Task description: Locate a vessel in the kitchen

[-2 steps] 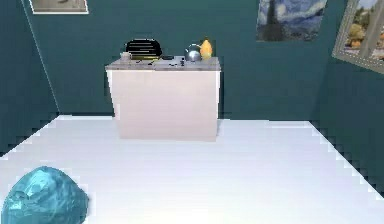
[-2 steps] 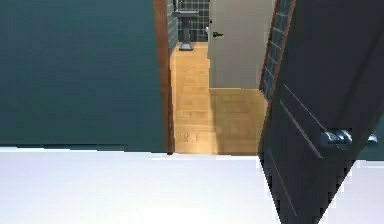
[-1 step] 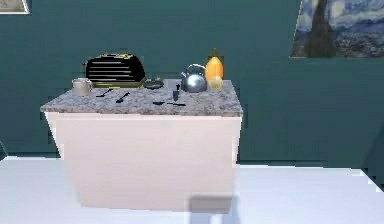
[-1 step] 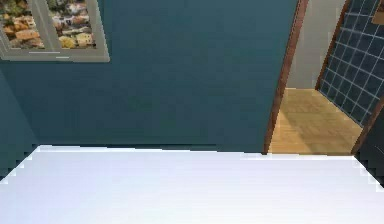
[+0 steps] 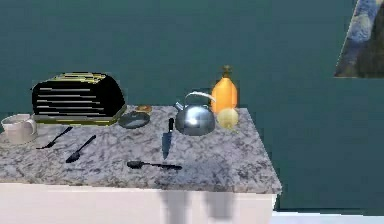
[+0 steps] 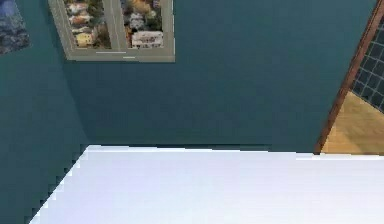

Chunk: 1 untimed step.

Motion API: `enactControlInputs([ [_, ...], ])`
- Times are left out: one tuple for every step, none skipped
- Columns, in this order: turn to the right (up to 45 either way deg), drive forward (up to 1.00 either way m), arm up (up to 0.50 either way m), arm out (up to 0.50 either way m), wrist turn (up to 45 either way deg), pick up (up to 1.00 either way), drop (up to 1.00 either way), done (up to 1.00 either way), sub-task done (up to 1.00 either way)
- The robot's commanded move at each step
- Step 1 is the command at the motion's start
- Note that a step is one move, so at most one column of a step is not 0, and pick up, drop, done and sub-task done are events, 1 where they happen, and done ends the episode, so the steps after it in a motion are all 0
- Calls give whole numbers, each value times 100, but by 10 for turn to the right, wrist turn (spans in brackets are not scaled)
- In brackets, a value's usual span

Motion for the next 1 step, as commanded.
enactControlInputs([
  [-150,0,0,0,0,0,0,0,0],
])
